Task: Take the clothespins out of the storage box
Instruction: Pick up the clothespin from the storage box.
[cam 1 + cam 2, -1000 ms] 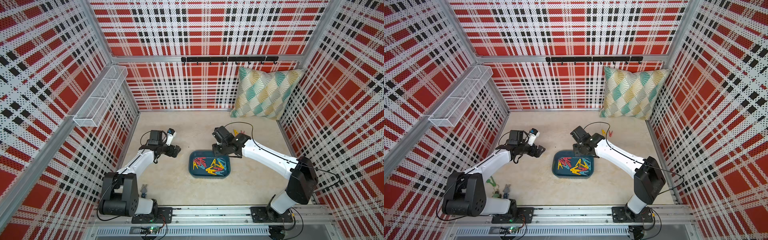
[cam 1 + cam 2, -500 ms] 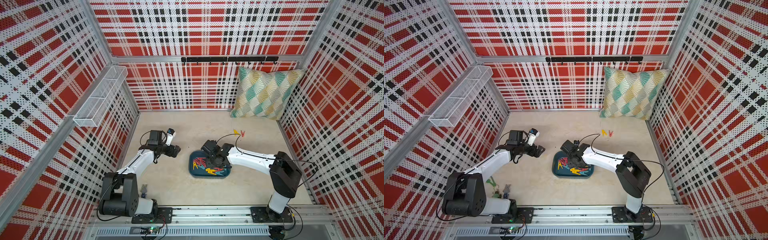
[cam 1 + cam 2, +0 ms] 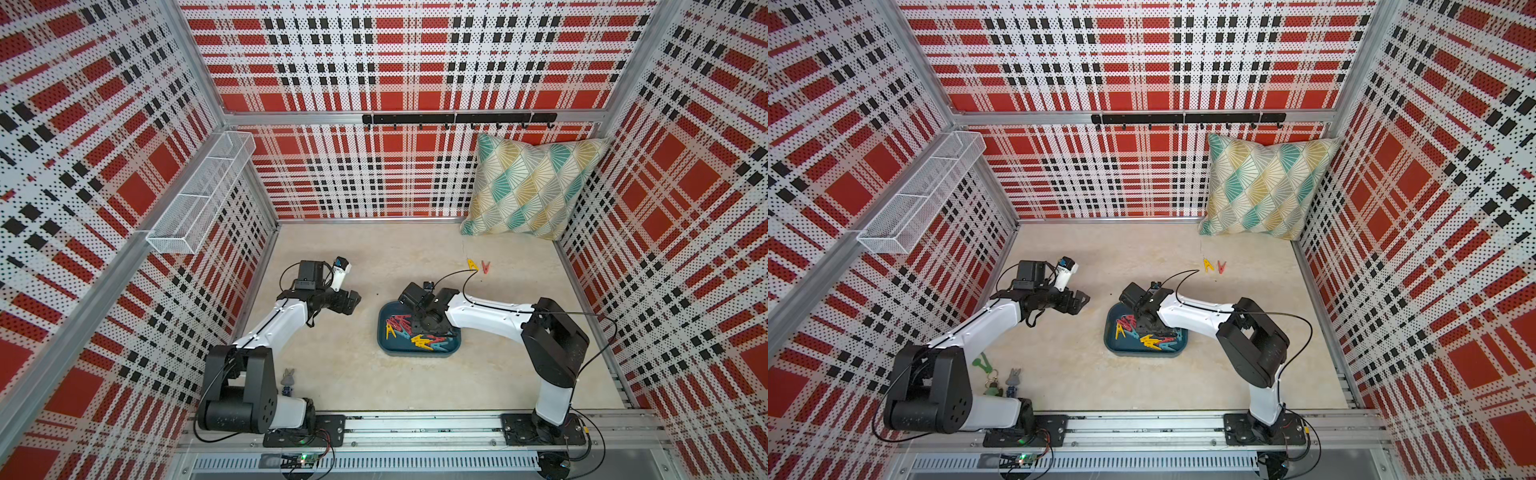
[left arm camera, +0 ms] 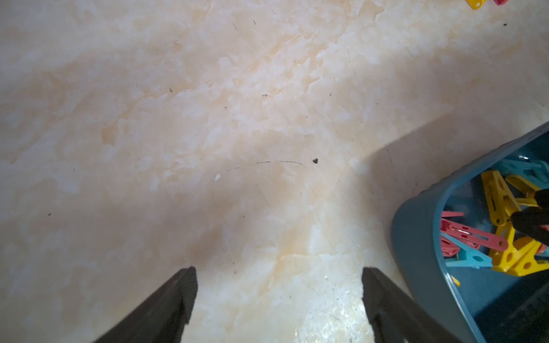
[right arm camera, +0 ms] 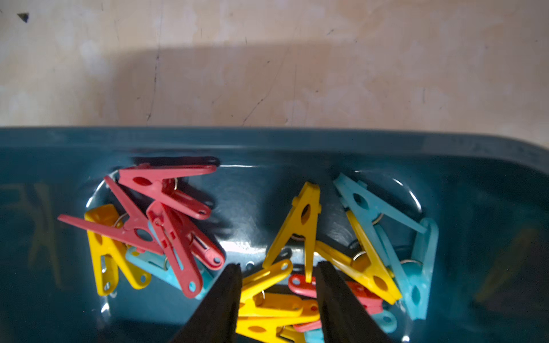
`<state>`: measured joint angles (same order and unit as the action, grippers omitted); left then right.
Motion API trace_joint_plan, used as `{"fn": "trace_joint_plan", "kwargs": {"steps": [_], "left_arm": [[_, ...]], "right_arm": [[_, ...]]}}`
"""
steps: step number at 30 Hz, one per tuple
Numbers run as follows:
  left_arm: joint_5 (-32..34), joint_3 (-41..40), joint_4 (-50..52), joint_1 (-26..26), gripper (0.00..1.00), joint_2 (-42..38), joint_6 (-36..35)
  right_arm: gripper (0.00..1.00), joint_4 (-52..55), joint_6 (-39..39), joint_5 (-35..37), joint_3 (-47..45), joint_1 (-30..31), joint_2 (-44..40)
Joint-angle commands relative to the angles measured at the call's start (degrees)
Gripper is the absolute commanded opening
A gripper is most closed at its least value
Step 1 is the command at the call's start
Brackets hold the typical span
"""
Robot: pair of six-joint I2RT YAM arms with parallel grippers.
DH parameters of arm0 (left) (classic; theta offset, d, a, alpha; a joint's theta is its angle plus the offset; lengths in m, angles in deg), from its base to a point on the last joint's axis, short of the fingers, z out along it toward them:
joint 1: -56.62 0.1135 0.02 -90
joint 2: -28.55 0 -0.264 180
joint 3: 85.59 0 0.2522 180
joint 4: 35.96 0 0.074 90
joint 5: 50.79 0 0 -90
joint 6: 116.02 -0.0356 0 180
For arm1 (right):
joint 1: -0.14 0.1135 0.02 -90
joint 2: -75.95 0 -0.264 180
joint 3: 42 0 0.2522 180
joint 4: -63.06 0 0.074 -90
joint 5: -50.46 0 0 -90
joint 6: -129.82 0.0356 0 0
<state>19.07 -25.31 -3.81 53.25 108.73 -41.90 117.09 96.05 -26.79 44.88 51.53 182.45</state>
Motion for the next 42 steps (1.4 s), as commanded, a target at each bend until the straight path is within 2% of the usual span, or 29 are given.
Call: {"fn": "trace_joint_plan", "kwargs": {"steps": [1,13,42], "left_arm": [[-0.75,-0.75,-1.24,0.50,0.92,-1.35,-0.12],[-1.30,-0.82,-1.16,0.83,0.92,-1.70,-0.20],[-2.27,-0.92,-1.04,1.42,0.92,-1.95,-0.27]], "right_arm": [[0.48,-1.74,0.56,0.64,-0.26,-1.14,1.25],[0.51,-3.28,0.02,-0.42,0.29,-2.01,4.17],[0.49,-4.54,-1.21,-0.10,1.06,-2.27,9.96]]}}
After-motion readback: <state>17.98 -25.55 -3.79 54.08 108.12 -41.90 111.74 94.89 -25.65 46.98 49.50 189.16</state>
